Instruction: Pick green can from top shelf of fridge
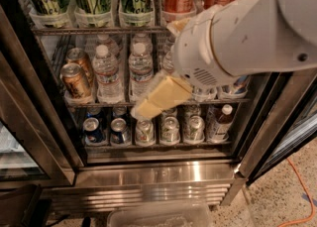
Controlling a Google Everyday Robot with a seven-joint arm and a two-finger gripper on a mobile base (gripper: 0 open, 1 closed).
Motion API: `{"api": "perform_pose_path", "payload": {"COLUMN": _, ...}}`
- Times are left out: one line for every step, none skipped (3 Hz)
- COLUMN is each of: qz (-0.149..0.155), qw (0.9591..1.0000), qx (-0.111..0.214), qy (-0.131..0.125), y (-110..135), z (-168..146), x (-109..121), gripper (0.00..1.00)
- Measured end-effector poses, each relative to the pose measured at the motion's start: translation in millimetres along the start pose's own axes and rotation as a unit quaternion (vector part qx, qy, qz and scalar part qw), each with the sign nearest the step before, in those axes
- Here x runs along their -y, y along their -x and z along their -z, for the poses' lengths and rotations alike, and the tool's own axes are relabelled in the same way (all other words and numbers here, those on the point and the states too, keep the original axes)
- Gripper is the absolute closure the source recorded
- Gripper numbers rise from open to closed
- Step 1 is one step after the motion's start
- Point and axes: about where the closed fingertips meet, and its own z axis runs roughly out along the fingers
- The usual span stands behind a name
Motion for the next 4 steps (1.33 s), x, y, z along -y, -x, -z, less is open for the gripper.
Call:
{"api": "perform_pose_path", "payload": {"qz": -0.023, "qw": 0.9986, "qx": 0.034, "qy": -0.034, "y": 25, "z": -14, "x": 7, "gripper": 0.0}}
{"api": "perform_pose_path", "payload": {"qz": -0.075, "qw": 0.9937, "qx": 0.052, "qy": -0.066, "y": 28, "z": -20, "x": 23, "gripper": 0.0}}
{"api": "perform_pose_path", "payload": {"qz": -0.113, "qw": 0.9878, "qx": 0.064, "qy": -0.086, "y": 38, "z": -14, "x": 35, "gripper": 0.0}}
{"api": "perform_pose_path", "payload": {"qz": -0.107, "qw": 0.9879, "qx": 0.067, "qy": -0.089, "y": 46, "z": -10, "x": 33, "gripper": 0.0}}
